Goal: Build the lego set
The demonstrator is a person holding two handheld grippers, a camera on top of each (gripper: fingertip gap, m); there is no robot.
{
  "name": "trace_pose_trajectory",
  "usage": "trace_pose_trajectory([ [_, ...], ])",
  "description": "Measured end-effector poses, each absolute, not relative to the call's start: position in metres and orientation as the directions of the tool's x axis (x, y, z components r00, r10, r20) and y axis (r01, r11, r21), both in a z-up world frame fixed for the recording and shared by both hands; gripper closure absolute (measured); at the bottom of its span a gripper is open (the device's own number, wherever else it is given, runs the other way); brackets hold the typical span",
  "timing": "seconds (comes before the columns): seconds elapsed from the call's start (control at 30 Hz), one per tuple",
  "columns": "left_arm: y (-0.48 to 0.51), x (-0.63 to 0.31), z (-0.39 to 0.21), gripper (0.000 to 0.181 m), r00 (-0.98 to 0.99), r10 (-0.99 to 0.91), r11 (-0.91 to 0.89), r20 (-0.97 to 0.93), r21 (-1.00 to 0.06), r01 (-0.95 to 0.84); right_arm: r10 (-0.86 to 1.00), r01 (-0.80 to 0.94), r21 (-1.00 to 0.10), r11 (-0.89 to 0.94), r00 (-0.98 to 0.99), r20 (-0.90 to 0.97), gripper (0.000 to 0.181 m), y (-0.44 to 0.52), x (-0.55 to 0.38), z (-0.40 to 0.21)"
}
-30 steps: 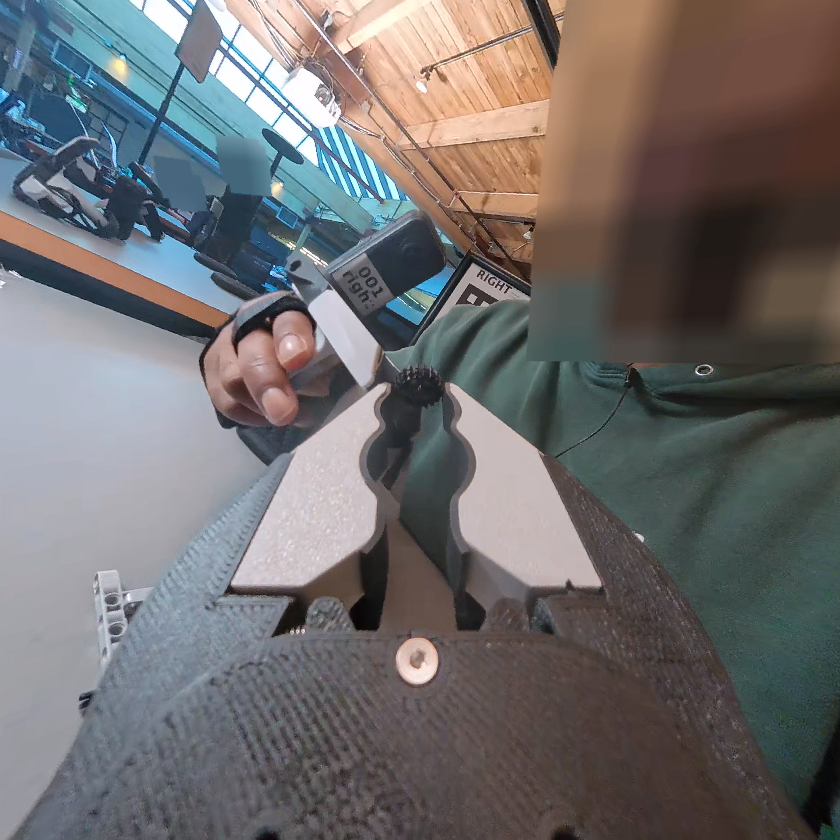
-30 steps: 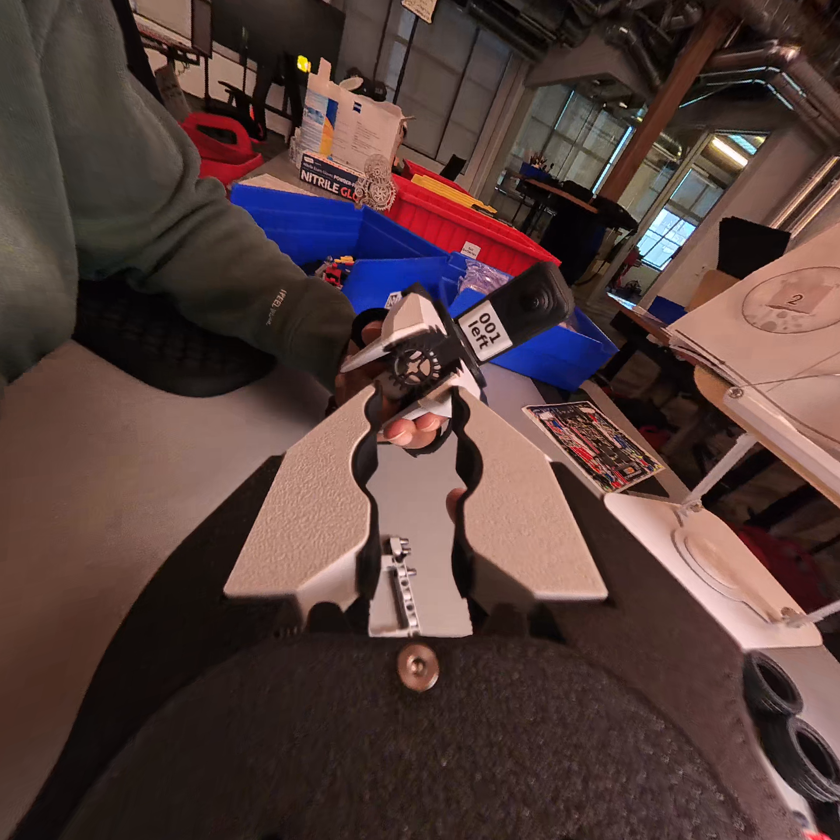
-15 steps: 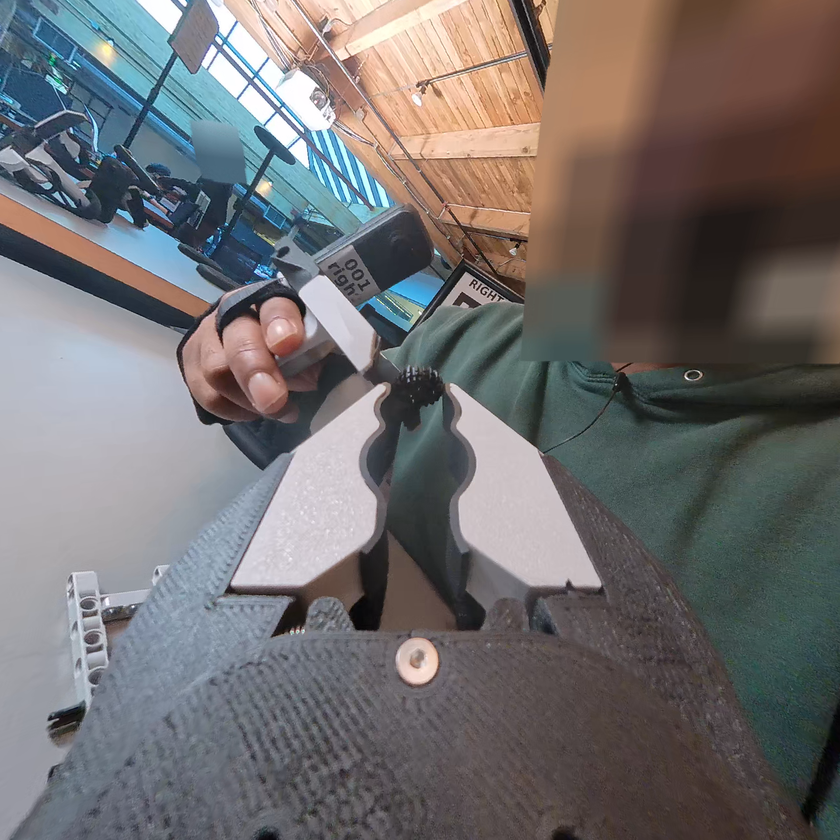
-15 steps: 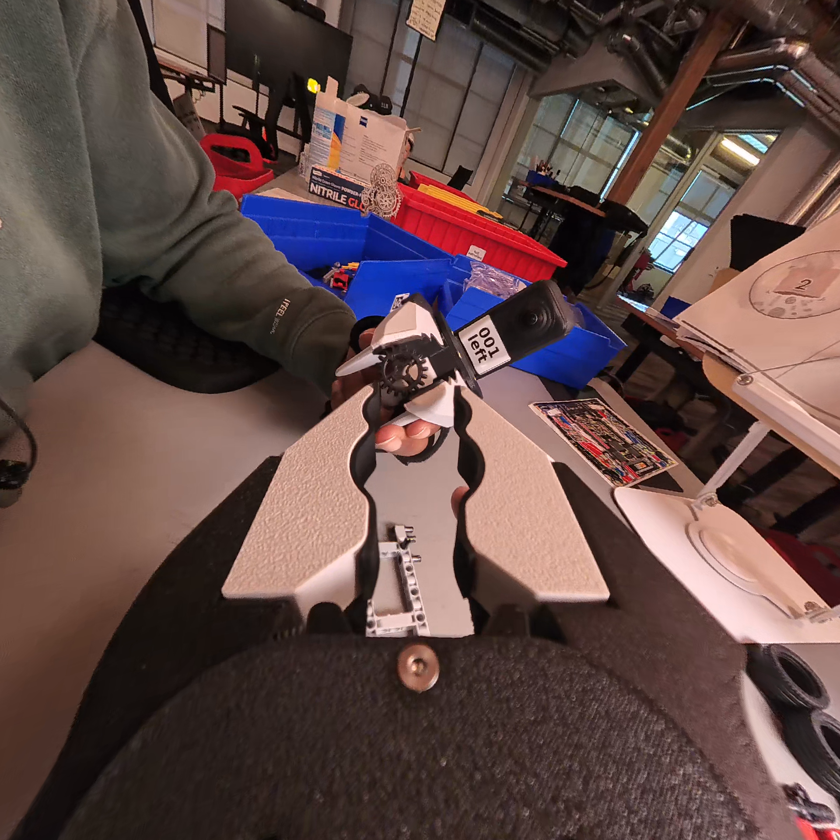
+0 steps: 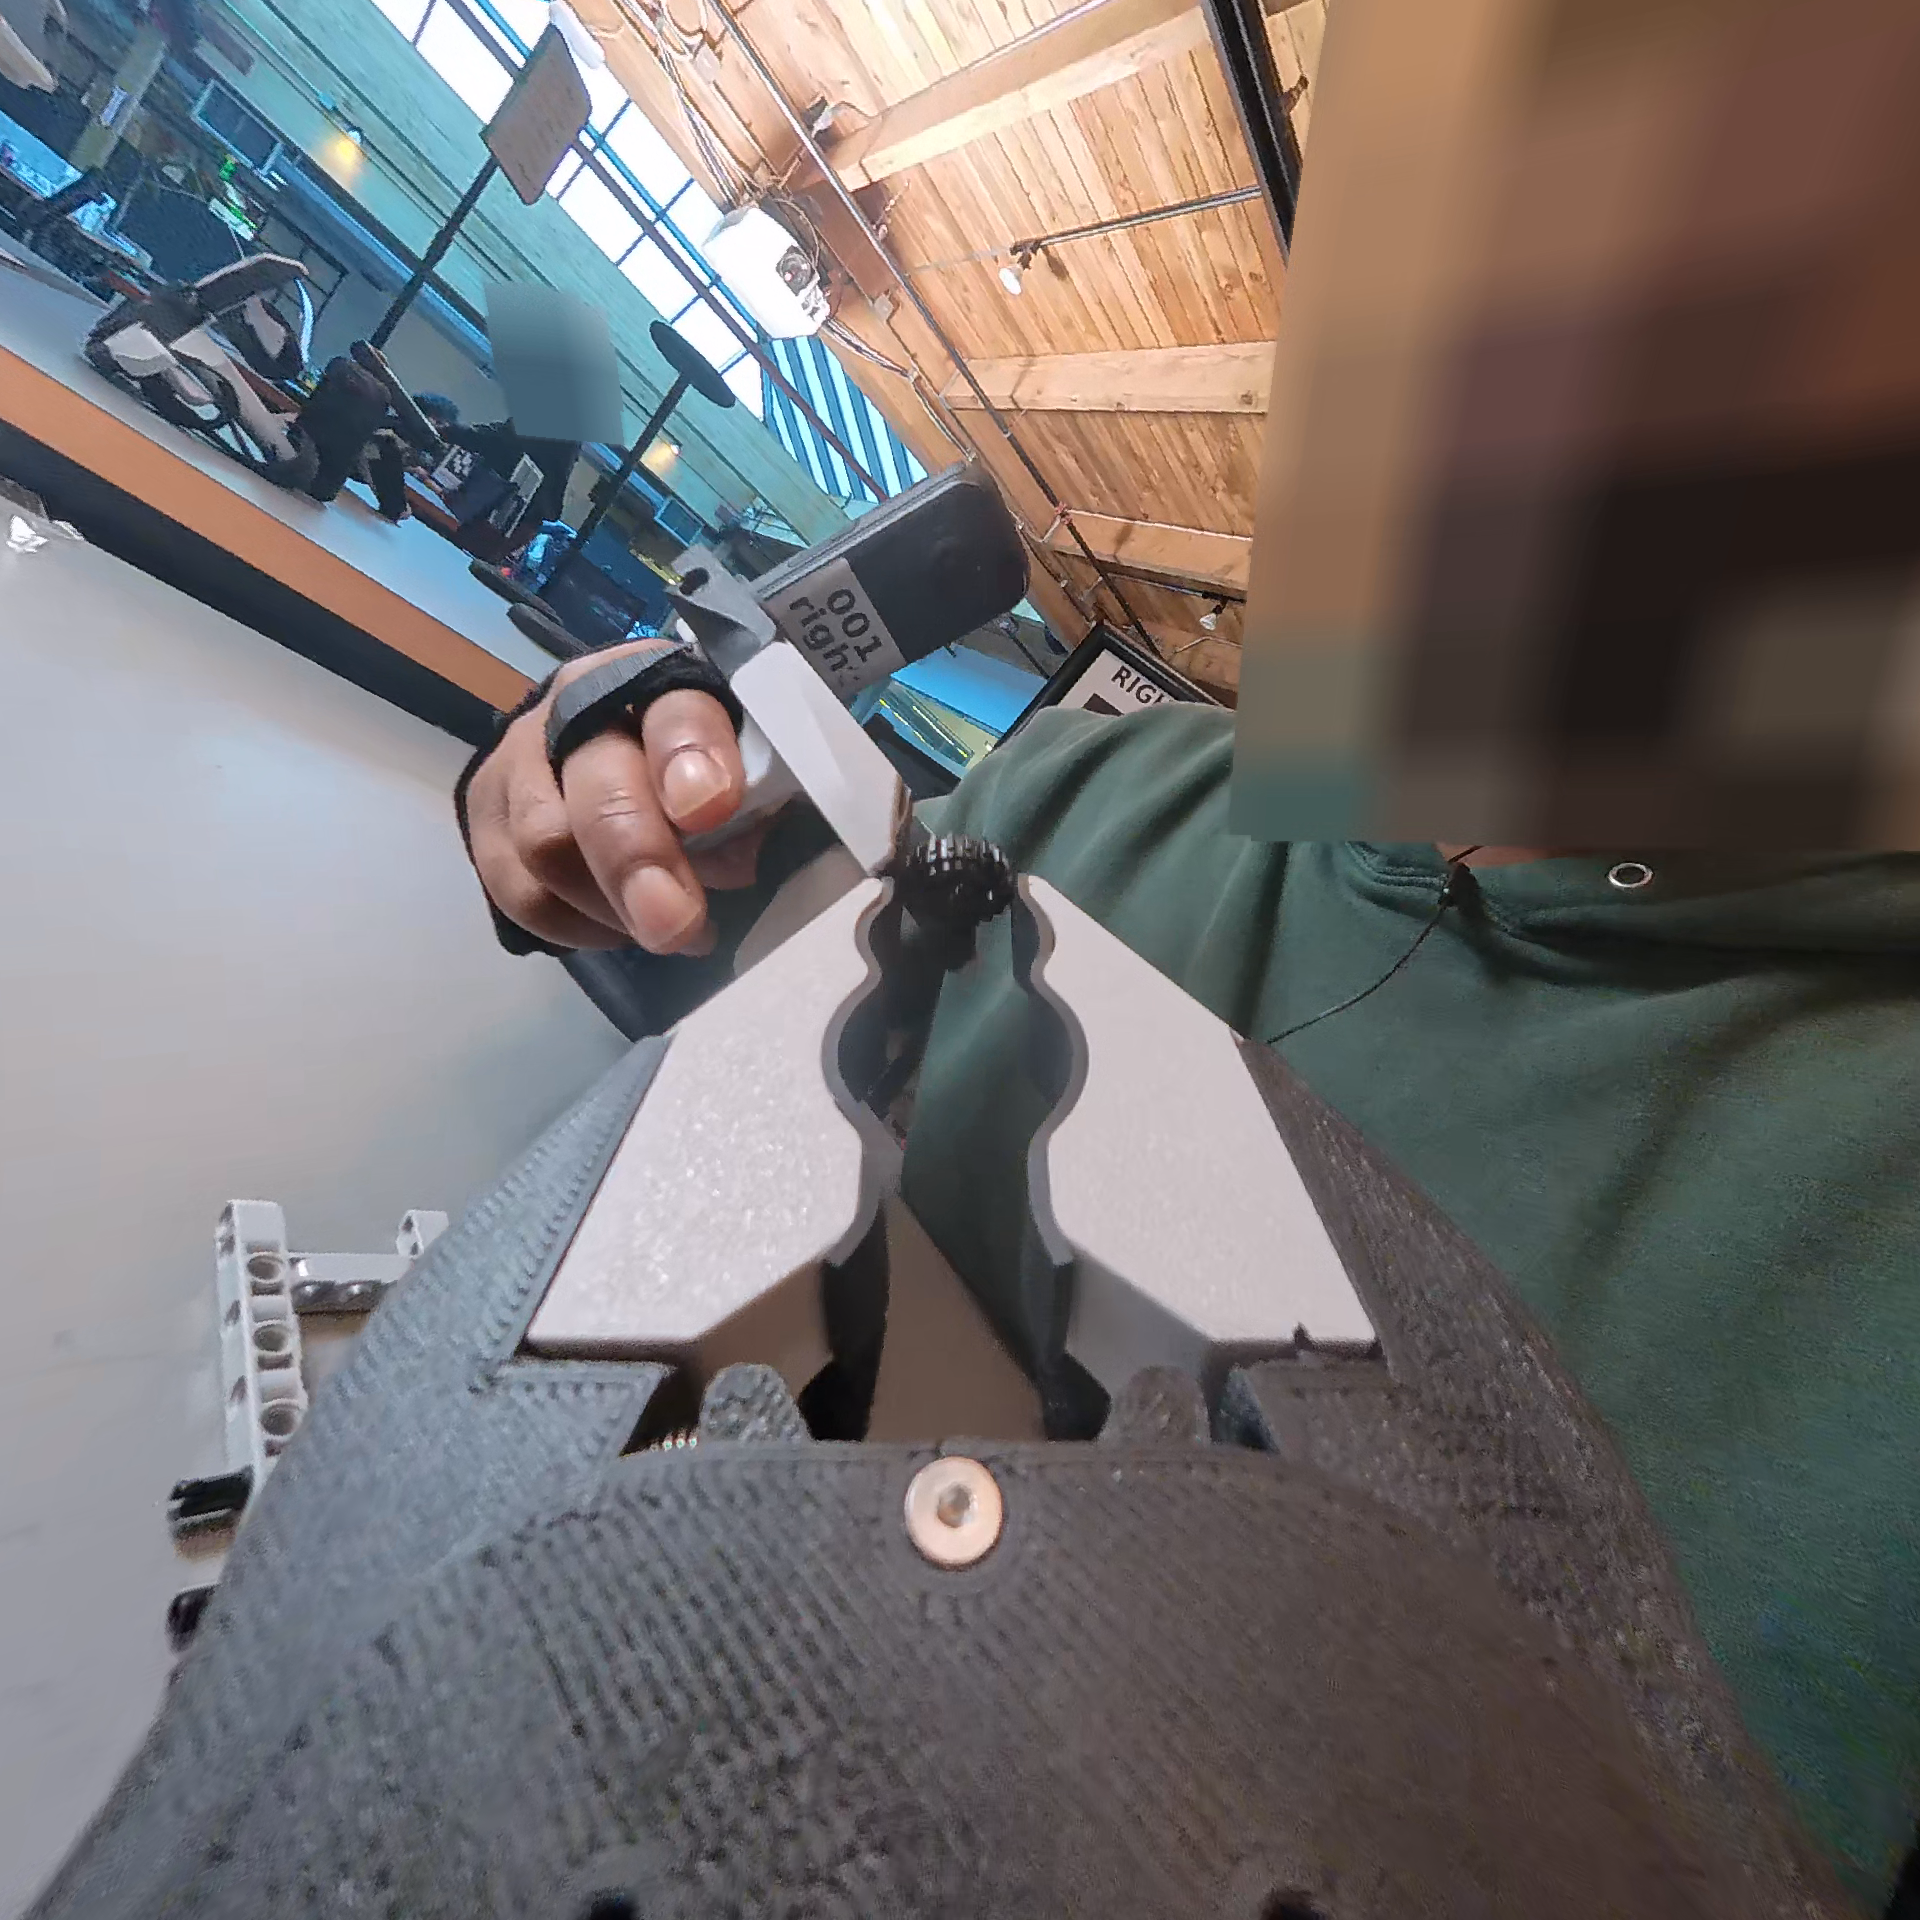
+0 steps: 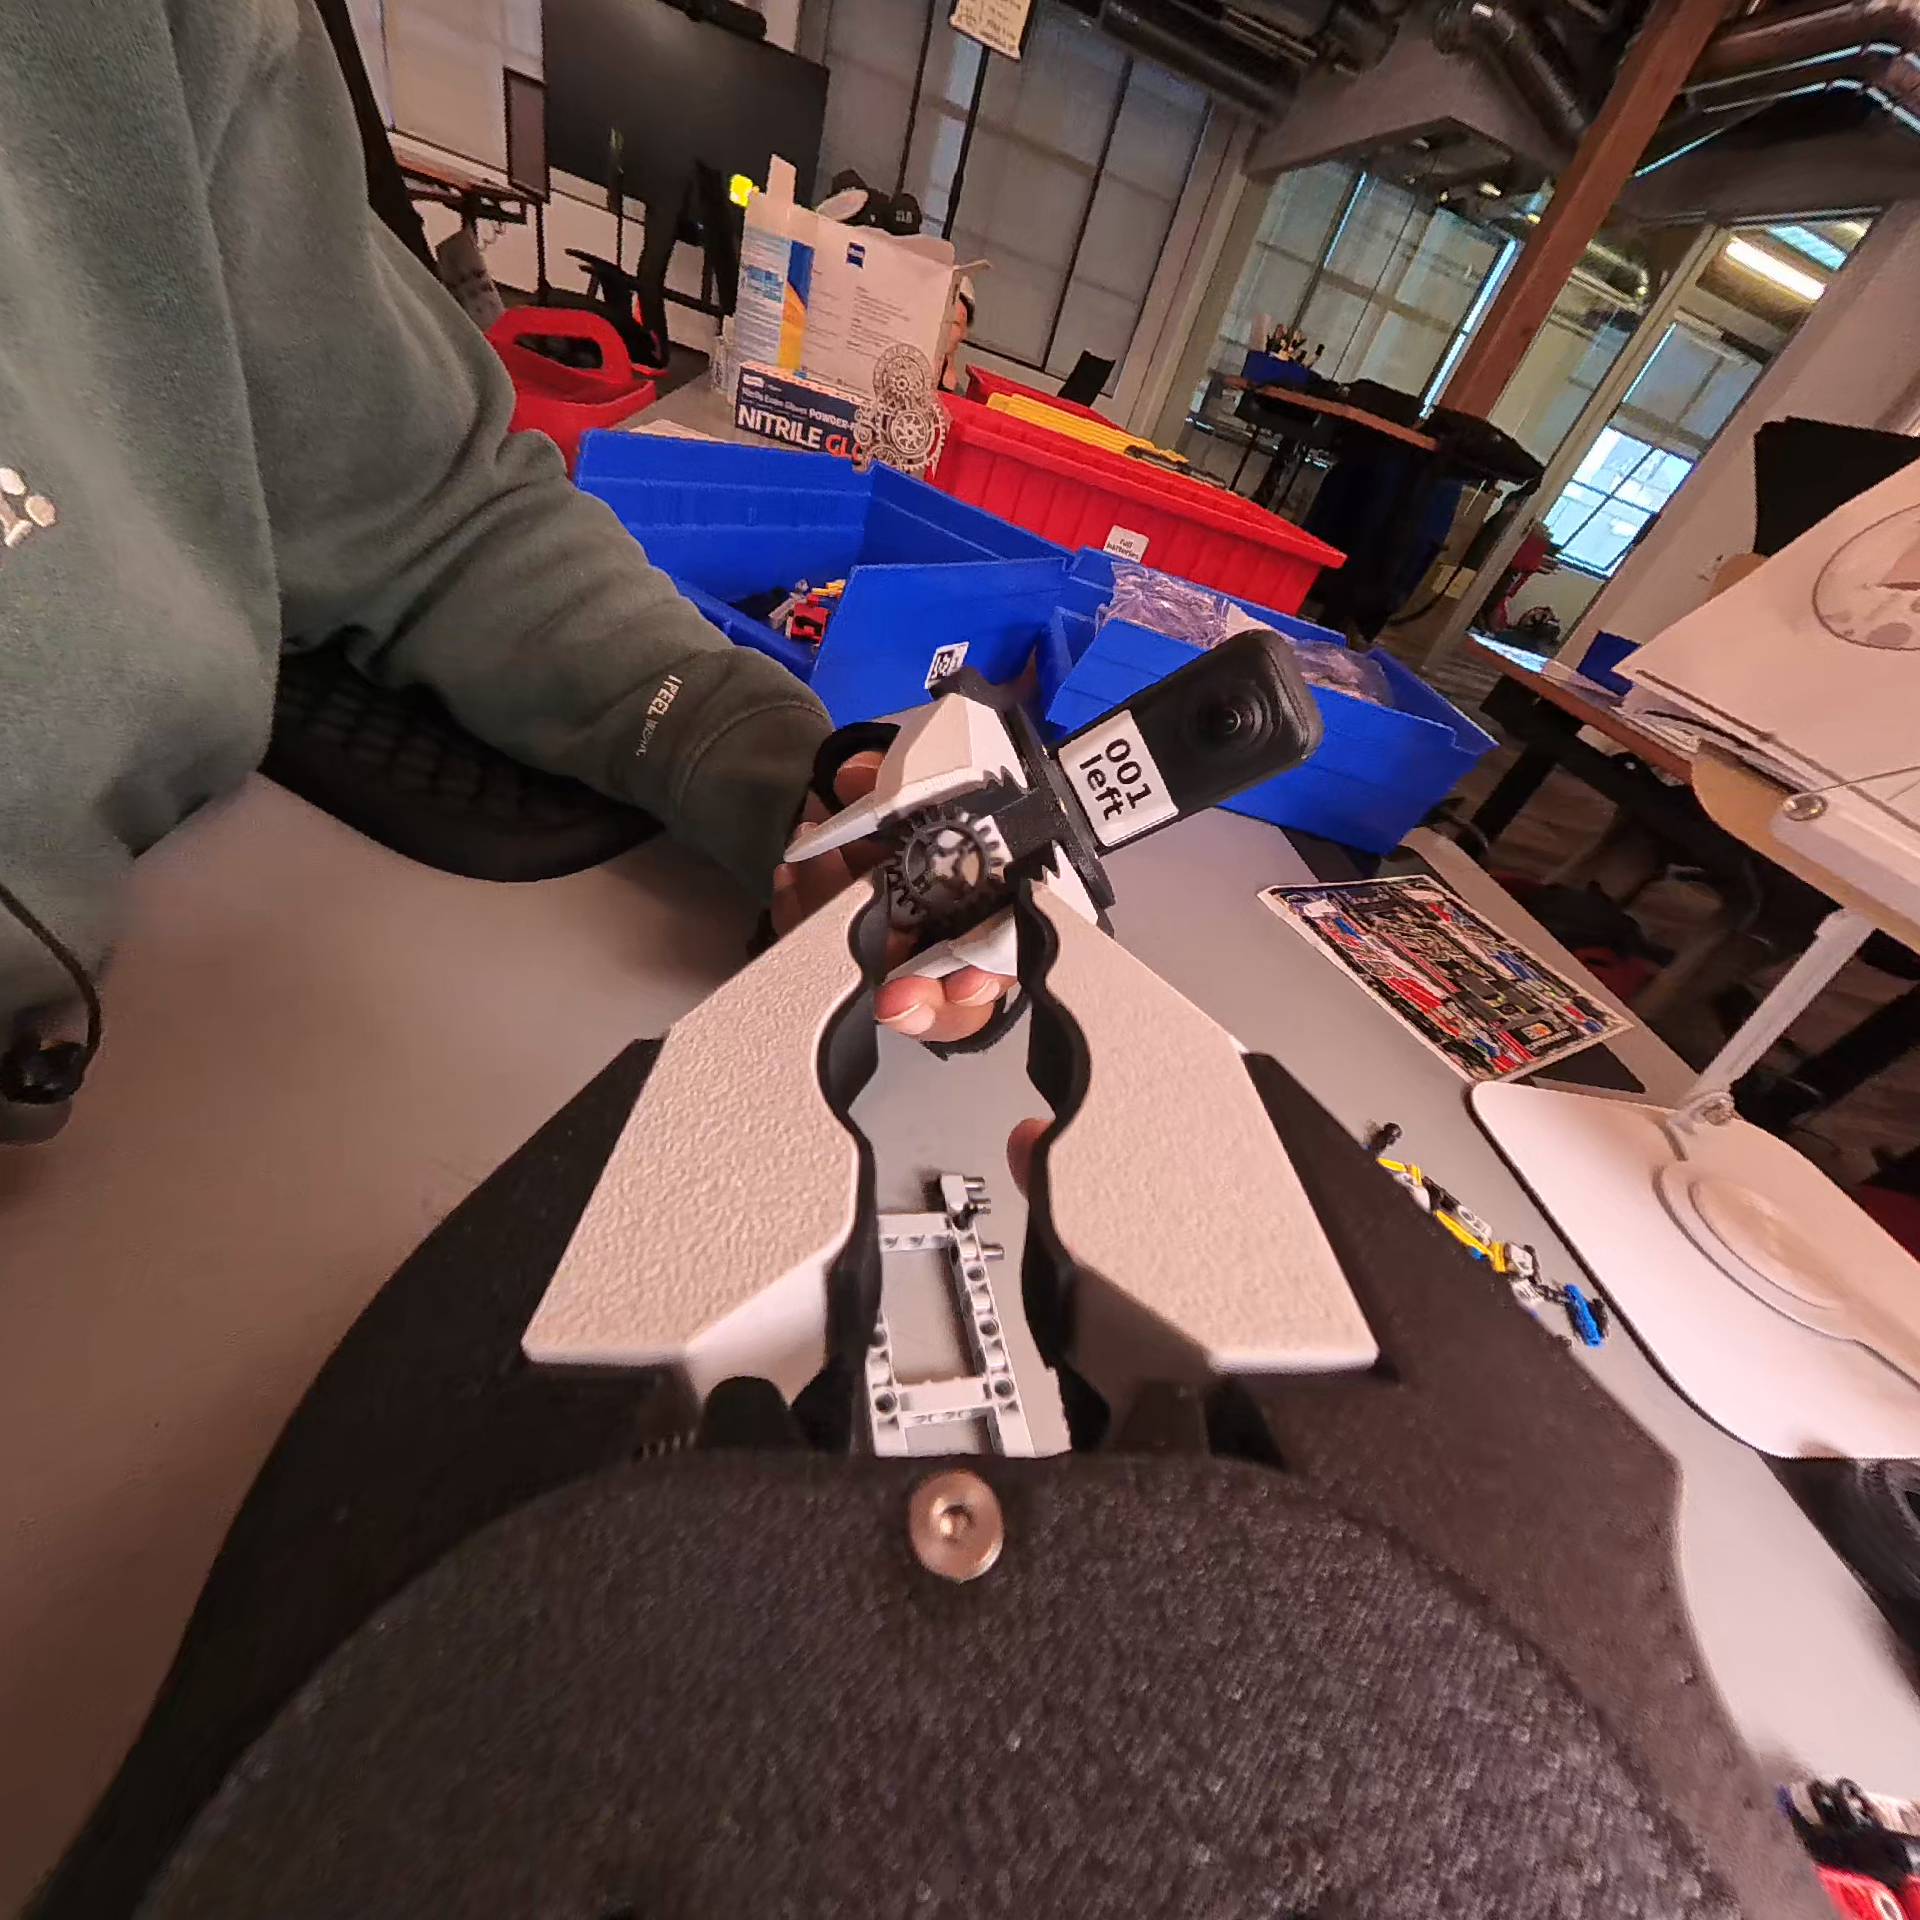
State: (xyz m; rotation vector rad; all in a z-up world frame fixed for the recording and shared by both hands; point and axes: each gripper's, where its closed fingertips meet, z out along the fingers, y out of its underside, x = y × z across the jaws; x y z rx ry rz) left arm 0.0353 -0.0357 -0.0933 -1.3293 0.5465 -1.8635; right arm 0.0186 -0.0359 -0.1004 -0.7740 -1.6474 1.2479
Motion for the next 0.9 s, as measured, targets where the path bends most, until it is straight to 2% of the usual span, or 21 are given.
trace_pose_trajectory([
  [0.37,-0.019,0.026,-0.098,0.164,-0.048,-0.794,-0.574,0.607,-0.72,0.39,0.918,-0.013,-0.983,0.181,-0.356,0.173,0.163,-0.019,0.013,-0.102],
  [0.7,-0.012,0.021,-0.101,0.163,0.01,-0.793,-0.557,0.61,-0.73,0.395,0.925,-0.001,-0.982,0.189,-0.334,0.178,0.164,-0.014,0.011,-0.105],
  [0.8,0.008,0.003,-0.114,0.153,0.22,-0.764,-0.503,0.607,-0.773,0.386,0.943,0.046,-0.976,0.215,-0.27,0.195,0.164,0.002,0.009,-0.109],
  [0.9,0.024,-0.023,-0.139,0.14,0.522,-0.686,-0.444,0.507,-0.86,0.252,0.96,0.255,-0.928,0.27,-0.149,0.238,0.163,0.041,0.008,-0.139],
])
